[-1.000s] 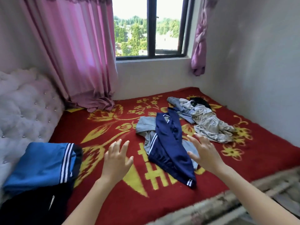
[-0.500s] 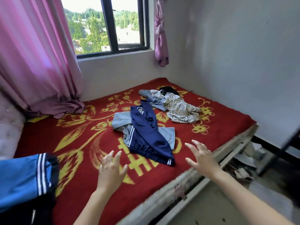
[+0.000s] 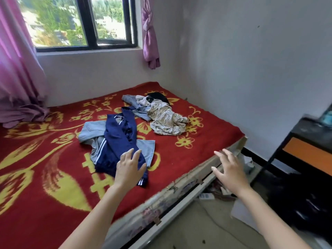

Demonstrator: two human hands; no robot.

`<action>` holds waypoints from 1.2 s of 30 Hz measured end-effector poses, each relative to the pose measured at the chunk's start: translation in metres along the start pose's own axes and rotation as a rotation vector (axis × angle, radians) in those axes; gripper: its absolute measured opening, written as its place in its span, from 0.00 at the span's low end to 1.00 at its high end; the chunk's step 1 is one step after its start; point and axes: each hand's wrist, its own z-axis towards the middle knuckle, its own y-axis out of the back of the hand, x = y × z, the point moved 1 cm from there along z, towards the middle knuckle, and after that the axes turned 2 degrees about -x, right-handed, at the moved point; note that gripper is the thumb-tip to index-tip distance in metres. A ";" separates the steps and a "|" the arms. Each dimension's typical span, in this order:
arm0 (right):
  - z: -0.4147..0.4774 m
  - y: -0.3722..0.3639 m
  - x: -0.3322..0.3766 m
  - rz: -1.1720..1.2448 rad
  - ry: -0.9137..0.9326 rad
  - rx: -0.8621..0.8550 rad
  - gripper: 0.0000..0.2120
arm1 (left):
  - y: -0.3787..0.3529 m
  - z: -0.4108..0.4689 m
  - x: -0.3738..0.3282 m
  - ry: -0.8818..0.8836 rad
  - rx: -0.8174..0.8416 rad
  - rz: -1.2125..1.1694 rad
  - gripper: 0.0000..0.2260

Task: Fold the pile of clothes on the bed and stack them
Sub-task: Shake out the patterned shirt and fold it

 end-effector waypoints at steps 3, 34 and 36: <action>0.010 0.007 -0.042 -0.002 -0.047 0.019 0.25 | -0.026 0.007 -0.028 0.039 0.005 -0.046 0.24; 0.383 -0.134 -0.163 -0.129 0.031 0.542 0.26 | -0.206 0.319 -0.046 0.231 0.197 0.026 0.22; 0.420 -0.155 -0.158 -0.155 0.101 0.590 0.26 | -0.213 0.326 -0.031 0.307 0.237 0.103 0.22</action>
